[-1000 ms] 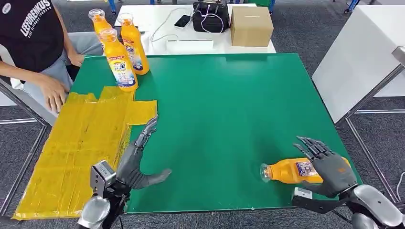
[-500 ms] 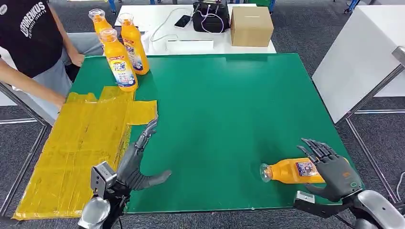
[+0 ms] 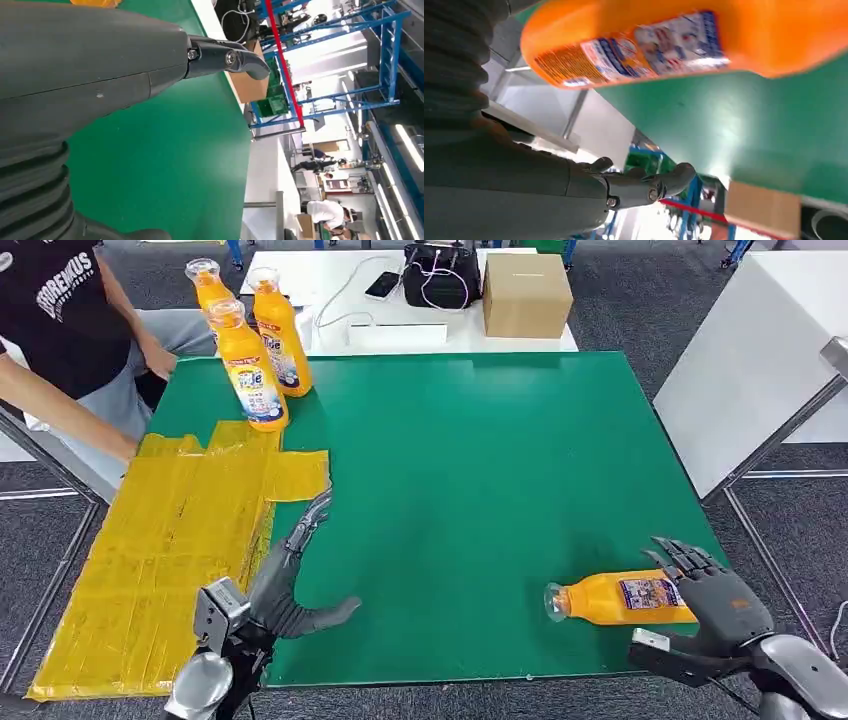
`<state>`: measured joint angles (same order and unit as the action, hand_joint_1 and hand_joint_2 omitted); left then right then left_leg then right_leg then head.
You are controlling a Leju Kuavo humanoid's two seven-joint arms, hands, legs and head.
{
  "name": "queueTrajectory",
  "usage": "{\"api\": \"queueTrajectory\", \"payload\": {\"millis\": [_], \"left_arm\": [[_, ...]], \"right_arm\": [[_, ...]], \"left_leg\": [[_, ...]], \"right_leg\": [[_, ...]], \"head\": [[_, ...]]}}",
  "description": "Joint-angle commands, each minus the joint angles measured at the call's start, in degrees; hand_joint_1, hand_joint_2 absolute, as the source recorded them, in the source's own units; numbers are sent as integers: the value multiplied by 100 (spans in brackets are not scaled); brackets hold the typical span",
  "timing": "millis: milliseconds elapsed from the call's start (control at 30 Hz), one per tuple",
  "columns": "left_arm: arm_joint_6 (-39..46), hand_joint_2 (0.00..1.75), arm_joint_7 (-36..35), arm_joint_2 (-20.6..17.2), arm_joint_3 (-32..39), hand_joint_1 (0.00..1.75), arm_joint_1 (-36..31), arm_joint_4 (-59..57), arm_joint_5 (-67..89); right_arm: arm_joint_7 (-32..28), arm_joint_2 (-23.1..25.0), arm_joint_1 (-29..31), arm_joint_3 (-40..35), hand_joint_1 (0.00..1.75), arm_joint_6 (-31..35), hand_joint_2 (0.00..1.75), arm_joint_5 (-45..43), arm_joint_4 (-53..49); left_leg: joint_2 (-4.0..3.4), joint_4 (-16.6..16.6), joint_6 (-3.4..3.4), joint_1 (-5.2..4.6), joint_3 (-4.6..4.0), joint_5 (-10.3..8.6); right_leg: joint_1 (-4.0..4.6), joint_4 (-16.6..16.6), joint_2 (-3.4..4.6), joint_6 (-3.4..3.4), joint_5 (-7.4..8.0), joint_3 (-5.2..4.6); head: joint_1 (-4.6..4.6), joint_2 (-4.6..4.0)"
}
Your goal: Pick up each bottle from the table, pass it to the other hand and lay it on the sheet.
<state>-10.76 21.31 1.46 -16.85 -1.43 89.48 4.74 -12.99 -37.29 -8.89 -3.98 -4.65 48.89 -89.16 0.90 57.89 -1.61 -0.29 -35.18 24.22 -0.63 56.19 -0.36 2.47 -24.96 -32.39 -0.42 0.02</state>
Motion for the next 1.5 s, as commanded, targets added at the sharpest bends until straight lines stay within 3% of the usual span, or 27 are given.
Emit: {"api": "queueTrajectory", "payload": {"millis": [33, 467, 800, 833, 867, 933, 967, 1067, 1167, 1333, 1400, 1500], "left_arm": [[-3, 175, -23, -43, -56, 0, -334, -485, -32], [-15, 175, -28, -41, -113, 0, -416, -524, -48], [-16, 175, -54, -61, -262, 0, -593, -669, -146], [-15, 175, -55, -64, -279, 0, -622, -701, -156], [-10, 175, -55, -67, -300, 0, -654, -734, -172], [0, 175, -54, -76, -330, 0, -689, -769, -198], [2, 175, -54, -77, -339, 0, -696, -780, -202], [23, 175, -54, -92, -387, 0, -734, -832, -238], [50, 175, -55, -90, -384, 0, -710, -806, -256], [73, 175, -55, -117, -345, 0, -585, -636, -259], [101, 175, -72, -109, -350, 0, -557, -581, -202], [104, 175, -80, -100, -356, 0, -551, -557, -188]], "right_arm": [[82, 6, 654, -330, 0, -208, 175, 2, 1035], [93, 33, 966, -573, 0, -303, 175, 11, 1374], [322, -117, 1392, -1150, 0, -746, 175, -124, 2323], [349, -172, 1406, -1210, 5, -804, 175, -152, 2368], [359, -221, 1428, -1273, 30, -830, 175, -184, 2425], [359, -257, 1459, -1347, 140, -881, 175, -264, 2502], [364, -271, 1459, -1370, 148, -900, 175, -290, 2530], [381, -323, 1468, -1513, 168, -951, 175, -381, 2595], [307, -128, 1518, -1498, 175, -612, 175, -348, 2595], [-24, 285, 1452, -1370, 175, -91, 175, -482, 2161], [-291, 662, 1348, -1157, 175, 374, 175, -586, 1827], [-198, 805, 1346, -1191, 175, 356, 175, -476, 1694]], "left_leg": [[-7, -4, 5, 5, 12, 1], [-7, -5, 7, 7, 16, 2], [-8, -5, 9, 11, 23, 3], [-6, -4, 7, 8, 16, 1], [-8, -5, 9, 11, 25, 4], [-6, -4, 10, 11, 27, 5], [-9, -4, 12, 12, 32, 6], [-3, -4, 7, 6, 19, 2], [-7, -6, 10, 14, 30, 4], [-14, -7, 8, 11, 22, 2], [-23, -8, 11, 12, 26, 3], [-23, -9, 12, 13, 26, 3]], "right_leg": [[5, -9, 5, -4, 3, 13], [7, -11, 5, -5, 1, 19], [11, -16, 4, -7, 2, 29], [8, -12, 3, -5, 2, 20], [12, -16, 4, -7, 2, 32], [11, -15, 2, -7, 0, 34], [13, -18, 3, -8, 0, 40], [7, -12, 0, -3, 1, 24], [15, -20, 2, -6, 2, 37], [12, -17, 11, -5, 6, 26], [13, -17, 19, -7, 7, 29], [14, -15, 20, -8, 6, 27]], "head": [[0, 0], [0, 0], [0, 0], [0, 0], [0, 0], [0, 0], [-2, 0], [-2, 0], [0, 0], [2, 0], [0, 0], [0, 0]]}}
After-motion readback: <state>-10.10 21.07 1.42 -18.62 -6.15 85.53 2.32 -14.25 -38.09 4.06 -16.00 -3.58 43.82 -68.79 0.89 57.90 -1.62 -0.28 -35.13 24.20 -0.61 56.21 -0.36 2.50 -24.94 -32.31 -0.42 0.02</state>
